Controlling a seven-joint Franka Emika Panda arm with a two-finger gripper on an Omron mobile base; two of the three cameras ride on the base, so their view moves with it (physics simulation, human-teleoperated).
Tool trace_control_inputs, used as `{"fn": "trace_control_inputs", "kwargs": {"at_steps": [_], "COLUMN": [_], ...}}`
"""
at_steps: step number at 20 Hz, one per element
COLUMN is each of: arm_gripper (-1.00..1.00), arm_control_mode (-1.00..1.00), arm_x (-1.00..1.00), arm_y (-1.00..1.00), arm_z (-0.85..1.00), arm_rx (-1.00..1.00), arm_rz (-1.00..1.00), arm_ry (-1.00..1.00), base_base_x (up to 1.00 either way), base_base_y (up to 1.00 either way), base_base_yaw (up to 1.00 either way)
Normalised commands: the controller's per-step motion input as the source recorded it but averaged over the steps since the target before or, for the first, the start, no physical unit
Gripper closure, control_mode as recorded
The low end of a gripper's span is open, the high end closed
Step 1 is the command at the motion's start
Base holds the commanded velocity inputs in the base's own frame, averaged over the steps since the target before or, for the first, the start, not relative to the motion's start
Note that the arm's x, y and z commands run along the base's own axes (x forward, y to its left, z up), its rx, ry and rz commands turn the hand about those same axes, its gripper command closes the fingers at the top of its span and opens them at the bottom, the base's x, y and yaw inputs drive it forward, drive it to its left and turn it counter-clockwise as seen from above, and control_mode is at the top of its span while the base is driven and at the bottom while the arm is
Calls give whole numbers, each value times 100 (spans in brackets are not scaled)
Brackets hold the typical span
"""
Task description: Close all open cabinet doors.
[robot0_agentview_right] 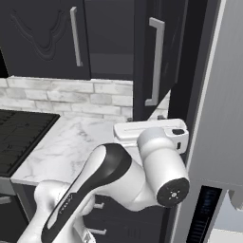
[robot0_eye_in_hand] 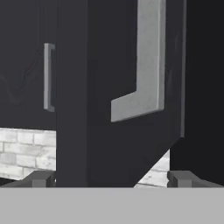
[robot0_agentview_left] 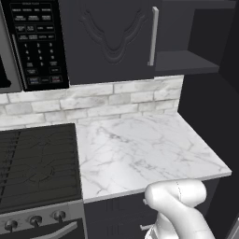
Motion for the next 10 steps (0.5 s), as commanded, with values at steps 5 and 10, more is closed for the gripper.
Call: {"fn": "trace_control_inputs", "kwargs": {"at_steps": [5,10], "arm_gripper": [-100,-100], "arm_control_mode": [-100,-100], "arm_x": [-5,10], "arm_y": [-6,1], "arm_z": [0,-1], "arm_rx": [0,0], "arm_rz": [7,4], "arm_ry": [0,0], "base_base_x": [0,0], "base_base_y": [0,0], "base_base_yaw": [0,0]}}
